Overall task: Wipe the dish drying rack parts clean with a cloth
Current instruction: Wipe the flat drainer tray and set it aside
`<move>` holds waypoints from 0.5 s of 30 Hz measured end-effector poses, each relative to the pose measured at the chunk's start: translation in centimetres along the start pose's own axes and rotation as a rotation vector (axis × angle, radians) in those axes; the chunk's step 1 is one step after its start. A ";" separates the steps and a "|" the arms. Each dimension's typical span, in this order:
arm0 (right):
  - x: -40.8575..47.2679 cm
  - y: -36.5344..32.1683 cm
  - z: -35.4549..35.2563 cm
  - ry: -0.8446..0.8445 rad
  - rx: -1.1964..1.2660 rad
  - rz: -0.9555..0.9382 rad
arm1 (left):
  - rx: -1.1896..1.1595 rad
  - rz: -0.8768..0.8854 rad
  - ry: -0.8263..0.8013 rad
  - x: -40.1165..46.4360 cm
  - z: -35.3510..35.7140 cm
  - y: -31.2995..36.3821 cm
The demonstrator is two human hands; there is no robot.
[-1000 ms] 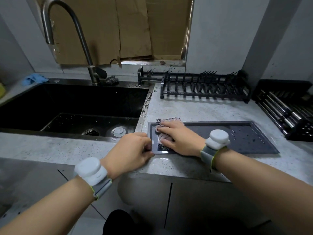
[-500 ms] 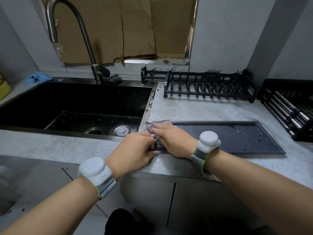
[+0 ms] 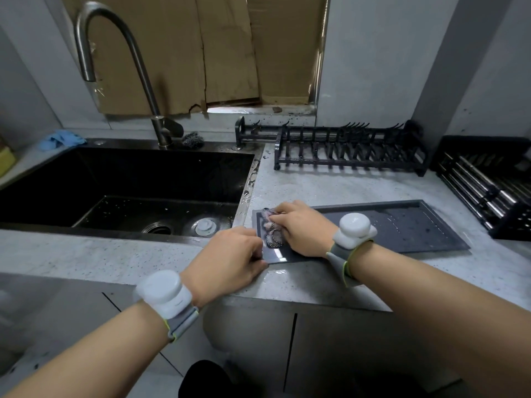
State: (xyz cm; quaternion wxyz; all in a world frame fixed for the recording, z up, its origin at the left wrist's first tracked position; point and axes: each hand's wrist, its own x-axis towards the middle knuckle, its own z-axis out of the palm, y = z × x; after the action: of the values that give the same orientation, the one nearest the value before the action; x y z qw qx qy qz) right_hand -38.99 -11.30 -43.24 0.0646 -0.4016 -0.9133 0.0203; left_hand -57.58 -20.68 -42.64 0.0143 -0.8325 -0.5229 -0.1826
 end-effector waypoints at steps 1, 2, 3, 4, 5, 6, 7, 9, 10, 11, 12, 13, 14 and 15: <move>-0.2 0.5 -0.3 -0.009 -0.010 0.033 | -0.003 0.001 -0.001 -0.1 0.0 0.0; -0.3 1.0 -0.6 -0.018 -0.010 0.074 | -0.007 0.006 0.002 -0.1 -0.1 0.0; -0.2 1.3 -0.9 -0.018 -0.005 0.117 | -0.012 0.007 0.006 -0.1 -0.1 0.0; 0.0 1.4 -1.3 -0.005 0.015 0.158 | -0.017 0.006 0.008 -0.1 -0.1 0.0; 0.2 1.2 -1.5 0.027 0.058 0.186 | -0.017 0.000 0.005 -0.1 0.0 0.0; 0.4 0.7 -1.7 0.063 0.130 0.193 | -0.014 -0.006 0.000 -0.1 0.0 0.0; 0.3 -0.3 -1.8 0.085 0.221 0.169 | -0.012 -0.011 -0.002 -0.1 0.0 -0.1; -0.4 -2.4 -1.4 0.058 0.336 0.034 | -0.019 -0.019 0.005 -0.2 0.1 -0.2; -1.0 -3.2 -0.8 0.031 0.337 -0.034 | -0.027 -0.020 0.020 -0.3 0.2 -0.2; -1.7 -3.5 -0.3 0.023 0.326 -0.078 | -0.026 -0.023 0.035 -0.3 0.2 -0.3; -2.4 -3.2 0.1 0.018 0.303 -0.104 | -0.020 -0.026 0.045 -0.4 0.3 -0.2; -2.9 -2.6 0.0 0.014 0.267 -0.121 | -0.009 -0.028 0.054 -0.3 0.2 -0.2; -3.3 -1.6 -0.3 -0.006 0.227 -0.120 | -0.001 -0.026 0.056 -0.3 0.2 -0.1; -3.7 -0.6 -0.9 -0.041 0.188 -0.101 | -0.001 -0.026 0.045 -0.3 0.2 0.0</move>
State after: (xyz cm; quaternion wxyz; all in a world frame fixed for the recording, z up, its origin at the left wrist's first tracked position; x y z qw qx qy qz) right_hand -36.83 -14.41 -42.66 0.0841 -0.3469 -0.9275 0.1111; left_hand -57.65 -20.86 -42.88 0.0233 -0.8215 -0.5329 -0.2015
